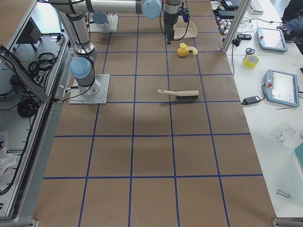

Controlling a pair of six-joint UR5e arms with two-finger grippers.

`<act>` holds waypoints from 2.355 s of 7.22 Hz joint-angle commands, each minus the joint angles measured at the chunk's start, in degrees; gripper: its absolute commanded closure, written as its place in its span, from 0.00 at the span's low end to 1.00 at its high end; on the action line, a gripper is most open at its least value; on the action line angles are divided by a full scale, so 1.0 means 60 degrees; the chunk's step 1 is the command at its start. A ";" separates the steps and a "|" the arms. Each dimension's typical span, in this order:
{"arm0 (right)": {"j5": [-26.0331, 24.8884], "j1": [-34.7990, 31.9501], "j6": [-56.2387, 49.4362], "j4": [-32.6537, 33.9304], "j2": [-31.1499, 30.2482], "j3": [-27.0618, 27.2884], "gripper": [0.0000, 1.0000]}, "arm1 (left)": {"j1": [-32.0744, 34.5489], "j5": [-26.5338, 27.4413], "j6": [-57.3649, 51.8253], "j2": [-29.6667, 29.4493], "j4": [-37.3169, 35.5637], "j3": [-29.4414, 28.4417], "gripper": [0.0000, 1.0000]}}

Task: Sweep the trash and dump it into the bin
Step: 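Lower the left gripper to the dustpan handle while the right descends to the brush, then close the left gripper on the dustpan handle while the right gripper grasps the brush handle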

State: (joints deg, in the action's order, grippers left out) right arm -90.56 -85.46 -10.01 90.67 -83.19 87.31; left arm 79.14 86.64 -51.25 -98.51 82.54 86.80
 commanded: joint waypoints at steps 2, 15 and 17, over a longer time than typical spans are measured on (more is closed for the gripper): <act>-0.0389 0.2312 -0.3565 0.3299 0.0929 0.2138 0.00 | -0.0489 0.0062 -0.4534 -0.1638 -0.3157 0.0810 0.00; -0.0229 0.3272 -0.3224 0.4869 0.1576 0.3877 0.34 | -0.0372 0.0809 -0.7118 -0.4017 -0.2830 -0.0376 0.11; -0.0200 0.3272 -0.3180 0.4869 0.1561 0.3876 0.50 | -0.0314 0.0809 -0.7103 -0.4017 -0.2830 -0.0390 0.25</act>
State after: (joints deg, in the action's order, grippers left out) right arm -91.85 -65.83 -29.24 119.88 -73.79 110.61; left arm 77.06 91.50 -93.86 -122.55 65.57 84.55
